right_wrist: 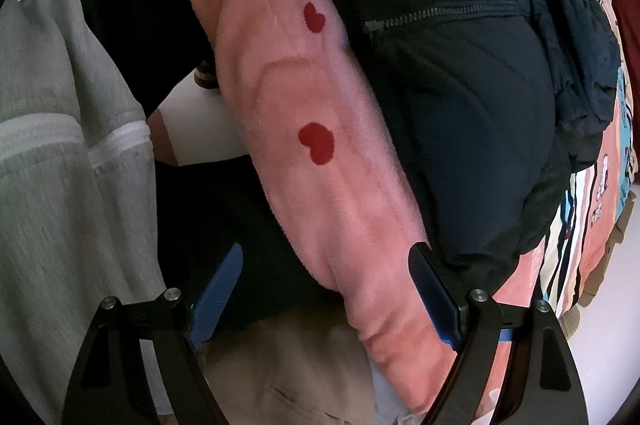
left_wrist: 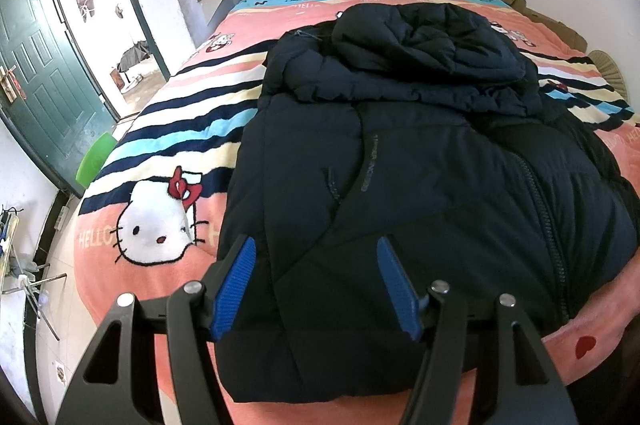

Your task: Fold large clothes

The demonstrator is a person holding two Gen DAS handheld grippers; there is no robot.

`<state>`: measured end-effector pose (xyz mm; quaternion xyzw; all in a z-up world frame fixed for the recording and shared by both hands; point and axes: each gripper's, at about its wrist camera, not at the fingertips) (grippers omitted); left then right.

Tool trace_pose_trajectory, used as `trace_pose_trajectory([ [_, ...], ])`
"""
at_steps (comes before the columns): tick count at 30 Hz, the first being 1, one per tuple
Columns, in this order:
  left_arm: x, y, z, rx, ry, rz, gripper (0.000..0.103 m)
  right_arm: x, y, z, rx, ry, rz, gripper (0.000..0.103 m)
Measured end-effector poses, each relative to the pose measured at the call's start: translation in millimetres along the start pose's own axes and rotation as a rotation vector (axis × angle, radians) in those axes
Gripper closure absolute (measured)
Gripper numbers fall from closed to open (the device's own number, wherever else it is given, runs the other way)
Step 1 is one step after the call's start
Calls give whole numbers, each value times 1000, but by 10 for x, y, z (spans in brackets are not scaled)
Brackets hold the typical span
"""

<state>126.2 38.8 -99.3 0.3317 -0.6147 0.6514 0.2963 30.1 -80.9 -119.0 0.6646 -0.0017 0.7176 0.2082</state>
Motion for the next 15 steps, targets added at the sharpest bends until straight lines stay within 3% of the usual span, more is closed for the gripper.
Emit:
trace_pose_trajectory([
  [15, 20, -15, 10, 8, 41, 15, 41, 57, 288, 205, -84, 90, -102, 19],
])
Point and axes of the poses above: each gripper's, at about its wrist camera, not at the fingertips, and x roughly against the way its jaws point, z to its right, y to its underside, and after that the axes turned 15 degrees about x, right-handed
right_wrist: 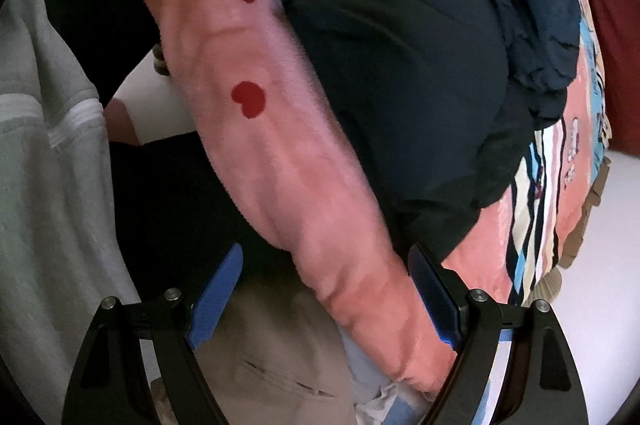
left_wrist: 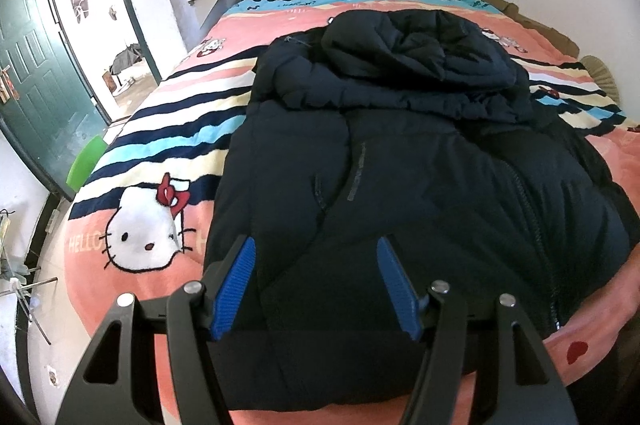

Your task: Fold large clothes

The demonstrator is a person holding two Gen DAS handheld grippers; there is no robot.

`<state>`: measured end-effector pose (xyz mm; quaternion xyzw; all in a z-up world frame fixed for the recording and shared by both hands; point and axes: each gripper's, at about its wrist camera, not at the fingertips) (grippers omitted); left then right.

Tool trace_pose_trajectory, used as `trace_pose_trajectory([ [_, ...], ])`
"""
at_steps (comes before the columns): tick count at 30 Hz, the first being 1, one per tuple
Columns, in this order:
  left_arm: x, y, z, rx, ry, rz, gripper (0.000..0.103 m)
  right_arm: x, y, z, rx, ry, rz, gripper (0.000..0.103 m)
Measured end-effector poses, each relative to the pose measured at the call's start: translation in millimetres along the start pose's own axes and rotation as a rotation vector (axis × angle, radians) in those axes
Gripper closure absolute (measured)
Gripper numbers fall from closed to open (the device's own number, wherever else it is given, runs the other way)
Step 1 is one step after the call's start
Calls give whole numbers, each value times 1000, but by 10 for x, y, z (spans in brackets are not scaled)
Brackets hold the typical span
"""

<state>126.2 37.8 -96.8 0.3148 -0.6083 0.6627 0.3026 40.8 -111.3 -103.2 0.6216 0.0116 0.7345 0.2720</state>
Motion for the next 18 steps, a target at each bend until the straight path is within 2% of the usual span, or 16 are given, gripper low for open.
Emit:
trace_pose_trajectory([
  [18, 128, 28, -22, 11, 14, 26, 41, 106, 71, -33, -34, 42, -19, 19],
])
Point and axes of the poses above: each gripper's, at about its wrist camera, not at the fingertips, and x roughly against the way its jaws point, z to its right, y to its underside, and after that the axes turned 15 degrees about x, right-handed
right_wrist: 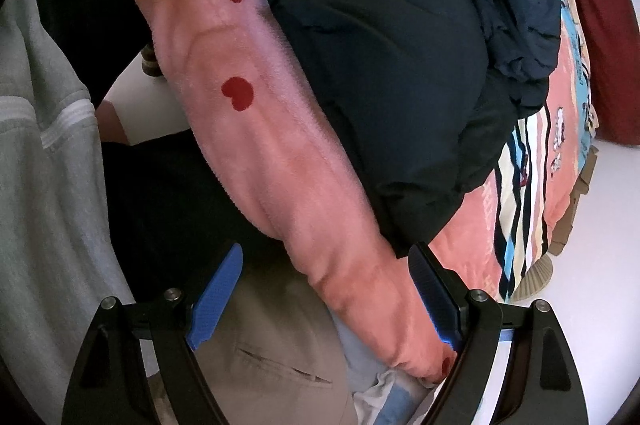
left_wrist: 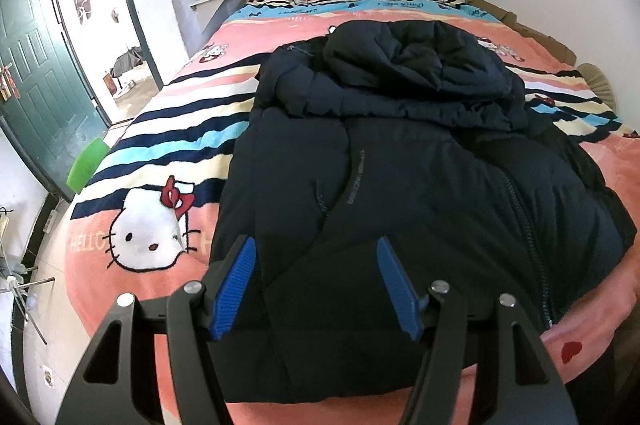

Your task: Fold large clothes

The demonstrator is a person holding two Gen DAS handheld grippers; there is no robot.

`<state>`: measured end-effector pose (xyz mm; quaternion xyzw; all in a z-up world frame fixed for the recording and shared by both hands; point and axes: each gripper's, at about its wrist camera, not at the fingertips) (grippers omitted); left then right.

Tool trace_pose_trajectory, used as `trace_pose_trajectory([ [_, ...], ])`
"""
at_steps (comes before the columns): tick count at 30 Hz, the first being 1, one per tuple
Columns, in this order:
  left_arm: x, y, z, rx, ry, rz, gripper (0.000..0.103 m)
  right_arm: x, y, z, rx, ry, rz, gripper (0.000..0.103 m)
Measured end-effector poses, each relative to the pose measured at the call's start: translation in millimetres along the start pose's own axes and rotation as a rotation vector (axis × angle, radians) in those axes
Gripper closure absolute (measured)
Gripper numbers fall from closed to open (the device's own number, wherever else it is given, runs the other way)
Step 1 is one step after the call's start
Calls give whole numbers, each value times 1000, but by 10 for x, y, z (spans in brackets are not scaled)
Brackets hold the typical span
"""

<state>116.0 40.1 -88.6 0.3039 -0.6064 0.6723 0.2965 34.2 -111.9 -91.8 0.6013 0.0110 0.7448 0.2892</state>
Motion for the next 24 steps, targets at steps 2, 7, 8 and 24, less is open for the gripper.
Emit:
trace_pose_trajectory([
  [2, 12, 2, 2, -1, 3, 2, 41, 9, 10, 1, -4, 3, 0, 19],
  [7, 31, 10, 15, -3, 7, 5, 41, 43, 22, -4, -11, 9, 2, 19],
  [8, 35, 12, 15, -2, 7, 5, 41, 45, 27, -2, -12, 10, 2, 19],
  [24, 37, 11, 4, -2, 8, 6, 41, 71, 97, 80, -40, 33, -5, 19],
])
Point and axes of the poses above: each gripper's, at about its wrist camera, not at the fingertips, and x roughly against the way its jaws point, z to its right, y to its underside, and after that the axes turned 15 degrees about x, right-handed
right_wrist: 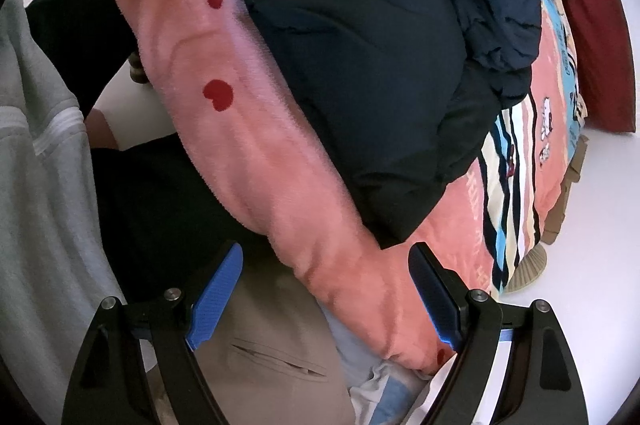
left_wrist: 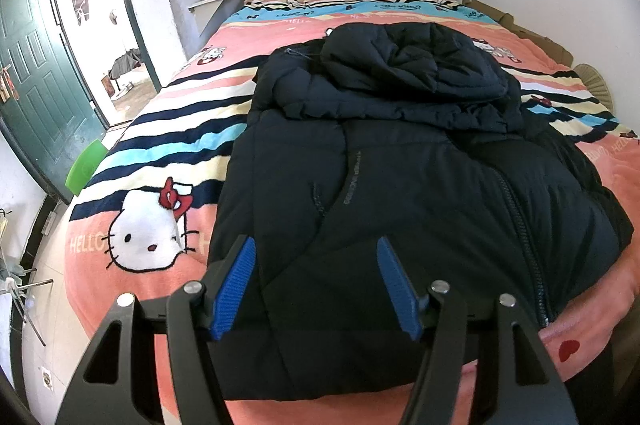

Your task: Fold large clothes

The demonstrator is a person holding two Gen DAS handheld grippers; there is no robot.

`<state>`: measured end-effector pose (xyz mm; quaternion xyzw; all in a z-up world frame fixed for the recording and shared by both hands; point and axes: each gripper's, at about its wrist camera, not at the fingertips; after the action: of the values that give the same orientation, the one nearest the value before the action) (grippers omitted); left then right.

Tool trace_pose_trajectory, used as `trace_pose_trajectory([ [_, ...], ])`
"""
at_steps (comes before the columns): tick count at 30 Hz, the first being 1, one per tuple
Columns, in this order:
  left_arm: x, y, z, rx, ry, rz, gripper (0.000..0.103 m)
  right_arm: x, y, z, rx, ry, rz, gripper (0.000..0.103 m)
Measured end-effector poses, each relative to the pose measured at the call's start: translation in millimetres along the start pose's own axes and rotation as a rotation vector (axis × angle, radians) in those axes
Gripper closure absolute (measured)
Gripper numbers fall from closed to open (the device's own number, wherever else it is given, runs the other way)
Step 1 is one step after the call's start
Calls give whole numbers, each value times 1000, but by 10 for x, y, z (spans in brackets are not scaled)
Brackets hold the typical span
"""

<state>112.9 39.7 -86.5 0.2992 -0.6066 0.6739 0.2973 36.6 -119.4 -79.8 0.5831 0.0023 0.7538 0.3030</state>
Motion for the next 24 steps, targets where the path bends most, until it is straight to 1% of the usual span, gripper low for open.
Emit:
trace_pose_trajectory([
  [24, 4, 0, 4, 1, 2, 1, 41, 8, 80, 70, -10, 16, -26, 19],
])
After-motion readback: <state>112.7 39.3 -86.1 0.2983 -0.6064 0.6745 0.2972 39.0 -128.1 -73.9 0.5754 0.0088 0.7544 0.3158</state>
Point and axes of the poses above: each gripper's, at about its wrist camera, not at the fingertips, and x roughly against the way its jaws point, z to its right, y to its underside, and after that the axes turned 15 degrees about x, right-handed
